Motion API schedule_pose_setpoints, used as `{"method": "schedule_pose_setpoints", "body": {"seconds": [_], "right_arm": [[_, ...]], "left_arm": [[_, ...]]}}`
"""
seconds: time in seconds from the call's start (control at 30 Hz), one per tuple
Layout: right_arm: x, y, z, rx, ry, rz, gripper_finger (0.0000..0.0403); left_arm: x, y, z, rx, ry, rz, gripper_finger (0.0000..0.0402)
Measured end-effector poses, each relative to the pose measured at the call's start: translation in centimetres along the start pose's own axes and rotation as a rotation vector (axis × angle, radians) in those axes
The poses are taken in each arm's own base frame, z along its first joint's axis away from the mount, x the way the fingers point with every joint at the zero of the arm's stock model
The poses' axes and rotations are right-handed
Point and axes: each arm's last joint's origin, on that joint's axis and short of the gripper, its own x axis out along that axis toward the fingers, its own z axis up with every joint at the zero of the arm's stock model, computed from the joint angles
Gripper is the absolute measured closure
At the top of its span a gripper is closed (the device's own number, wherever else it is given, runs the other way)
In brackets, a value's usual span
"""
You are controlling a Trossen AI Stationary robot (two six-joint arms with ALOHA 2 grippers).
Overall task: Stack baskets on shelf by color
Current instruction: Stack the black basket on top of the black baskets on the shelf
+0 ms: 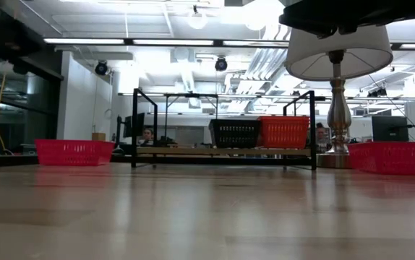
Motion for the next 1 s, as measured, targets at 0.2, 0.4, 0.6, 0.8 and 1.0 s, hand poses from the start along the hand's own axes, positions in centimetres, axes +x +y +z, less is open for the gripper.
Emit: {"method": "schedule_pose_setpoints", "body": {"seconds": [0.2, 0.4, 0.6, 0.8, 1.0], "right_arm": [[0.0, 0.0, 0.0, 0.001, 0.001, 0.001, 0.0254], [0.0, 0.0, -0.1, 0.021, 0.005, 0.002, 0.0254], [0.0, 0.1, -0.2, 0.033, 0.020, 0.007, 0.0254], [0.0, 0.1, -0.2, 0.041, 0.020, 0.008, 0.0254], [0.0, 0.1, -0.2, 0.050, 0.020, 0.008, 0.0254]], "left_arm": [[1.8, -1.6, -1.7, 0.068, 0.142, 0.102, 0.0230], [3.6, -1.4, -2.5, 0.089, 0.307, 0.241, 0.0201], [5.5, -1.5, -2.5, 0.083, 0.429, 0.244, 0.0202], [6.5, -0.6, -2.2, 0.056, 0.495, 0.310, 0.0227], [6.4, 0.7, -1.8, 0.042, 0.558, 0.344, 0.0362]]}}
